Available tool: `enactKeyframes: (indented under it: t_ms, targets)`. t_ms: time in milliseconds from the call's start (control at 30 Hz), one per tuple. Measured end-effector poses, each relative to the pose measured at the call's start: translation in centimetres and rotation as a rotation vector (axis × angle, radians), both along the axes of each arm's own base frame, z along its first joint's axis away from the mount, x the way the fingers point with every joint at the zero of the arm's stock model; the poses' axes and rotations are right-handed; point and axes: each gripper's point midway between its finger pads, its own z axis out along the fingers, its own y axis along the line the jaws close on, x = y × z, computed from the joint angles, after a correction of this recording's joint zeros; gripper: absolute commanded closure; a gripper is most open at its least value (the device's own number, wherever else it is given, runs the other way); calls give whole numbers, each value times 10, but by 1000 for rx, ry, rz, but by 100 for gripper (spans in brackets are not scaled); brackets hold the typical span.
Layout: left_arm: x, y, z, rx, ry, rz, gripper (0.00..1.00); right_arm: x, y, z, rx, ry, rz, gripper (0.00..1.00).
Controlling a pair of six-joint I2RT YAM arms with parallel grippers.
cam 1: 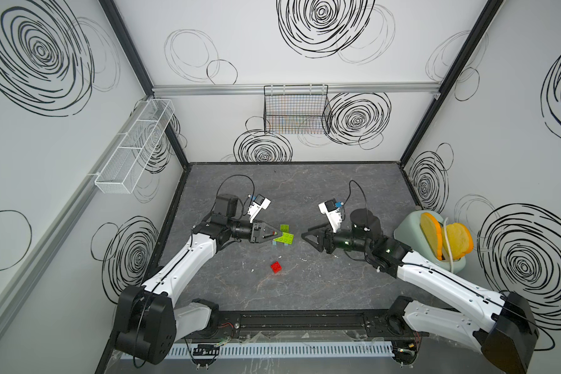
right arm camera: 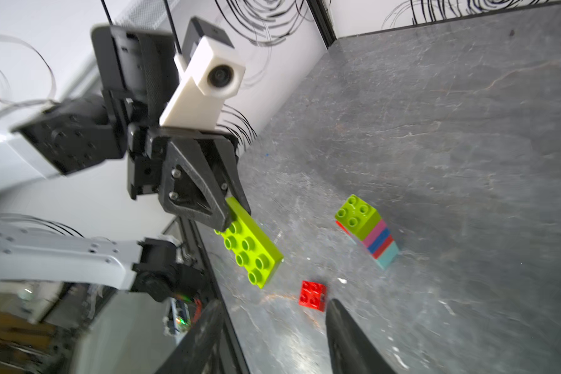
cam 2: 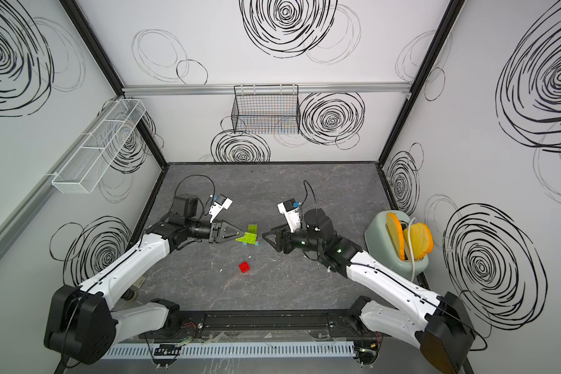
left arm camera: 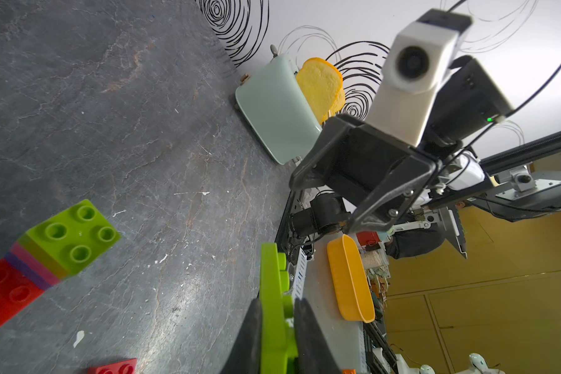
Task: Assemble a giraffe with lego
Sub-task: Assemble the lego brick with the lego brick.
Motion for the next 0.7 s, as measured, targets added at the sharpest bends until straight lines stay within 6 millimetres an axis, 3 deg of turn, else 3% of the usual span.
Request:
enactKeyframes:
  t_ms: [400, 500, 700]
  targets:
    - [-2, -3, 15, -41, -8, -37, 100, -10, -8, 7, 363, 137, -42, 45]
    - [-1, -4, 14, -53, 21, -48, 100, -13, -8, 3, 405, 164, -37, 45]
    - [-3, -7, 17, -67, 35, -71, 100, -16, 2, 13, 474, 159, 14, 44]
